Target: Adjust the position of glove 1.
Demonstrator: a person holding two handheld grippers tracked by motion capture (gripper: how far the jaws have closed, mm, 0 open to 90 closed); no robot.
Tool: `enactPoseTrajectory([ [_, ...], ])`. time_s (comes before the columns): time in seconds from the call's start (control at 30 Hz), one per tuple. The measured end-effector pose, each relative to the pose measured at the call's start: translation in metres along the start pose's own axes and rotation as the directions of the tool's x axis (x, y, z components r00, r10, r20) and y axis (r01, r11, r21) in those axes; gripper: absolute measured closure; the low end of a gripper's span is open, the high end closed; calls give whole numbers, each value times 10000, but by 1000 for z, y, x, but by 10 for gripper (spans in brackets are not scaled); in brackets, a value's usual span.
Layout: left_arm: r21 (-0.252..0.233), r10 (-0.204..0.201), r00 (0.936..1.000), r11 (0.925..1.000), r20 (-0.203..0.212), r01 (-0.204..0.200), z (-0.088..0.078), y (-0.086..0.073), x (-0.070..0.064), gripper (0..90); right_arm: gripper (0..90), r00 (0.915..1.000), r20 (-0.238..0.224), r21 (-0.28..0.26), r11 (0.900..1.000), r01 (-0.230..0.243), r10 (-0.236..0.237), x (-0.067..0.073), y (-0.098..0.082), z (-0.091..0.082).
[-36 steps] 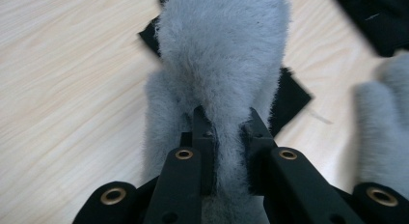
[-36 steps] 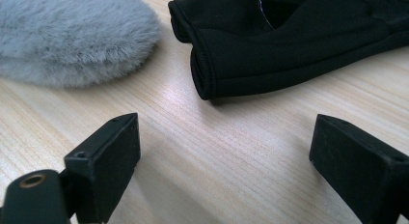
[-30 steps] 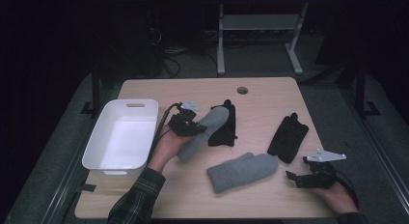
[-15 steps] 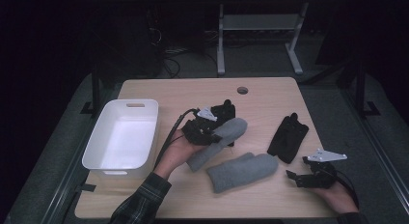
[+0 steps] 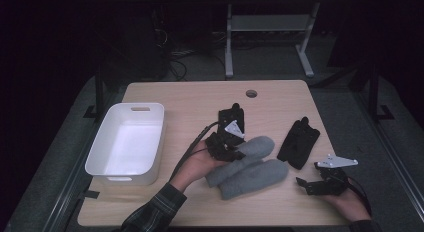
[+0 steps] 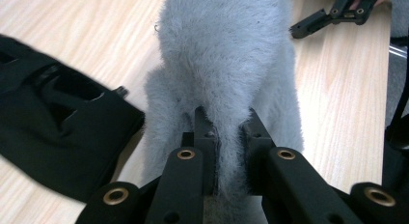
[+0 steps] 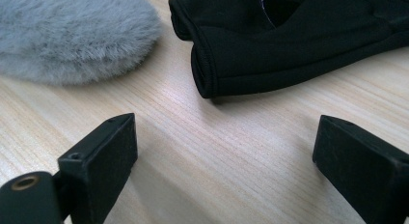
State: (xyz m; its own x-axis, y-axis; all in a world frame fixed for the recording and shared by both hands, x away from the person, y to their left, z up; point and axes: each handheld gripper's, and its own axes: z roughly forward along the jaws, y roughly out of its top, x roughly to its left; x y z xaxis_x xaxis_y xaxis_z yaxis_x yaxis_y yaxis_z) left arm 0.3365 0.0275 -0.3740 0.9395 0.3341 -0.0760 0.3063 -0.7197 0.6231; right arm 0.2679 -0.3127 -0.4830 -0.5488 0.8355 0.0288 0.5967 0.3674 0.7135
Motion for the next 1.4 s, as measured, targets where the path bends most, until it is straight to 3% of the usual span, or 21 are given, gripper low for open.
enactPoseTrajectory([
  [0.2, -83, 161, 9998, 9998, 147, -160, 12, 8, -12, 806, 83, 10000, 5, -12, 10000, -4, 4, 0, 0, 0],
  [0.27, 116, 485, 9987, 9987, 143, -487, 16, 11, -15, 805, 83, 10000, -2, -1, 10000, -4, 4, 0, 0, 0],
  [0.33, 408, 636, 9977, 9971, 249, -646, 24, 13, -20, 805, 83, 10000, -4, -1, 10000, -2, 2, 0, 0, 0],
  [0.4, 381, 549, 9981, 9977, 285, -560, 27, 13, -22, 805, 83, 10000, -5, -1, 10000, -6, 6, 0, 0, 0],
  [0.47, 639, 804, 9964, 9946, 286, -821, 32, 15, -24, 804, 83, 10000, -5, 0, 10000, -4, 4, 0, 0, 0],
  [0.6, 804, 605, 9970, 9947, 474, -642, 44, 13, -22, 758, 83, 10000, -2, -1, 10000, -6, 6, 0, 0, 0],
  [0.63, 739, 441, 9970, 9961, 636, -488, 50, 10, -22, 723, 83, 10000, -3, -2, 10000, -5, 5, 0, 0, 0],
  [0.83, 237, 514, 9958, 9983, 762, -533, 47, 8, -22, 441, 82, 10000, -4, -1, 10000, -7, 7, 0, 0, 0],
  [0.87, -118, 601, 9956, 9982, 722, -594, 40, 9, -21, 425, 83, 10000, -4, -1, 10000, -7, 7, 0, 0, 0],
  [0.9, -118, 601, 9956, 9982, 722, -594, 40, 9, -21, 412, 83, 10000, -2, -3, 10000, -4, 4, 0, 0, 0],
  [1.0, -762, 574, 9959, 9957, 698, -521, 27, 10, -18, 402, 83, 10000, -3, -2, 10000, -5, 5, 0, 0, 0],
  [1.07, -922, 521, 9978, 9946, 398, -483, 18, 11, -9, 406, 82, 10000, -2, 1, 10000, -5, 5, 0, 0, 0],
  [1.17, -944, 309, 9992, 9951, 262, -283, 16, 9, 0, 404, 82, 10000, 0, 0, 10000, 2, -2, 0, 0, 0],
  [1.23, -888, -147, 9993, 9959, 342, 177, 19, 4, 11, 372, 82, 10000, -2, 2, 10000, 3, -3, 0, 0, 0],
  [1.27, -888, -147, 9993, 9959, 342, 177, 19, 4, 11, 353, 82, 10000, -2, 2, 10000, 3, -3, 0, 0, 0],
  [1.4, -807, -382, 9956, 9957, 856, 452, 30, -3, 14, 281, 82, 10000, -2, -1, 10000, 6, -6, 0, 0, 0],
])
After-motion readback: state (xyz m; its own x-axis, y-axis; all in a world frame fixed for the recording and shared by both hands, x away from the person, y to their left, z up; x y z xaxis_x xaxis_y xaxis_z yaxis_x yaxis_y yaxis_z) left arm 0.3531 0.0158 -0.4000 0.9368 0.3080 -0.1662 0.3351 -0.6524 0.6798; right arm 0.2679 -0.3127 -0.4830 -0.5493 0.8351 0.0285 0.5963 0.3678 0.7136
